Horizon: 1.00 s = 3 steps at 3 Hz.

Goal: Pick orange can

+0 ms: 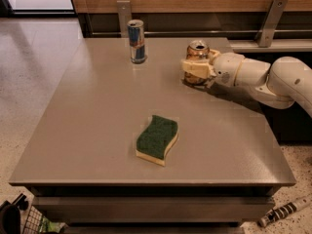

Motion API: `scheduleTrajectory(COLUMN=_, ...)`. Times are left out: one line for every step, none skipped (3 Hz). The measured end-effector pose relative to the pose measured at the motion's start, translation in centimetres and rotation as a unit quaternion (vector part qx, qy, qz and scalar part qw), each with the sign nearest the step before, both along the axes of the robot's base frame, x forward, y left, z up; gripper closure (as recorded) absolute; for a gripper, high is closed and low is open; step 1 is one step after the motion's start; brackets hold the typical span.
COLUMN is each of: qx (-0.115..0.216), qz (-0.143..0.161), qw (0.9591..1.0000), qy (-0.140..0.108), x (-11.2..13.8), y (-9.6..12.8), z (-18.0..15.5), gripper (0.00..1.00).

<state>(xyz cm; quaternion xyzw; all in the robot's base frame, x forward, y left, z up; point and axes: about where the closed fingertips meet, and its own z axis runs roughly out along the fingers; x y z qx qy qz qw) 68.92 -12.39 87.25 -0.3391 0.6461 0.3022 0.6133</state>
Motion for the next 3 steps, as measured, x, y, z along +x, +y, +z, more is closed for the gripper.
scheduleTrajectory(qx=-0.007, qz=0.001, qw=0.9999, qy=-0.011, x=0.0, y=0.0, z=1.7, gripper=1.0)
scheduleTrajectory(qx=-0.017, qz=-0.003, qw=0.9995, qy=-0.028, x=-0.2, y=-0.1, z=4.6, gripper=1.0)
scheduleTrajectory(qx=-0.031, qz=-0.004, qw=0.9984, qy=-0.048, x=-0.4, y=-0.2, z=7.8, gripper=1.0)
